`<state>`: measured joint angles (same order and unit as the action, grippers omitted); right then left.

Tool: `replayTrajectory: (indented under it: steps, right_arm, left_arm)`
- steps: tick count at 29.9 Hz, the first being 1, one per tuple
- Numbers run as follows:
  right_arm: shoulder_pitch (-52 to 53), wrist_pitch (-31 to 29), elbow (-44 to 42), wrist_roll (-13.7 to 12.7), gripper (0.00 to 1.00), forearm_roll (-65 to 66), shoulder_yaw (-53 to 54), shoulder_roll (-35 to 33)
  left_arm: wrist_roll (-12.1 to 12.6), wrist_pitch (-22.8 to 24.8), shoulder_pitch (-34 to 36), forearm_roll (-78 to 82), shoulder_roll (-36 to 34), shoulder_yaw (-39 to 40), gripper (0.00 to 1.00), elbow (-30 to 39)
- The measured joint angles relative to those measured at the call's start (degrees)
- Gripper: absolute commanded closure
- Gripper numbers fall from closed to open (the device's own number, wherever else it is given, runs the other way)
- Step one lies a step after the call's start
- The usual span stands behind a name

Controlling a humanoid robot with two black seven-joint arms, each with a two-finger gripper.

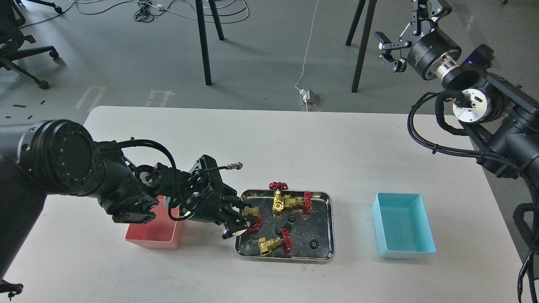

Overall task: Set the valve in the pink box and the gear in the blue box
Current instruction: 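Lower the left gripper onto a brass valve in the tray and grasp it, then lift the brass valve and carry it over the pink box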

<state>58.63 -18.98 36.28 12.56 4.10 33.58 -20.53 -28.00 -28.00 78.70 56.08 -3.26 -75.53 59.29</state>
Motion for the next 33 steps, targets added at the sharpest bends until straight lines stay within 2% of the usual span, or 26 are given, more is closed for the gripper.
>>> replayTrajectory:
  steps: [1,3,4,13,17,27,33]
  right_arm:
    - [-0.10,0.00,0.00,0.02,0.00,0.00,0.00,0.00]
    - [-0.37,0.00,0.00,0.02,0.00,-0.03,0.00,0.00]
    - [-0.46,0.00,0.00,0.02,0.00,-0.04,0.00,0.00]
    - [-0.79,0.00,0.02,0.11,0.00,-0.06,0.29,-0.11]
    - [-0.76,0.18,0.04,0.11,0.00,-0.10,0.70,-0.11]
    - [8.65,8.45,3.17,-0.16,0.00,-0.42,2.58,1.61]
    - [8.99,8.84,2.86,0.02,0.00,-0.42,2.73,2.31]
  left_arm:
    - [0.00,0.00,0.06,0.00,-0.01,0.02,0.73,0.00]
    - [0.00,0.00,0.09,0.00,-0.05,0.05,0.85,0.01]
    - [0.00,0.00,0.10,-0.01,-0.05,0.05,0.88,0.02]
    - [0.00,0.00,0.81,0.09,-0.51,0.56,0.91,0.34]
    - [-0.01,0.00,3.04,0.44,-3.21,3.46,0.91,1.87]
    - [-0.01,0.00,15.61,0.78,-19.80,10.04,0.90,17.30]
    - [0.02,0.00,16.49,8.53,-34.49,9.96,0.90,20.98]
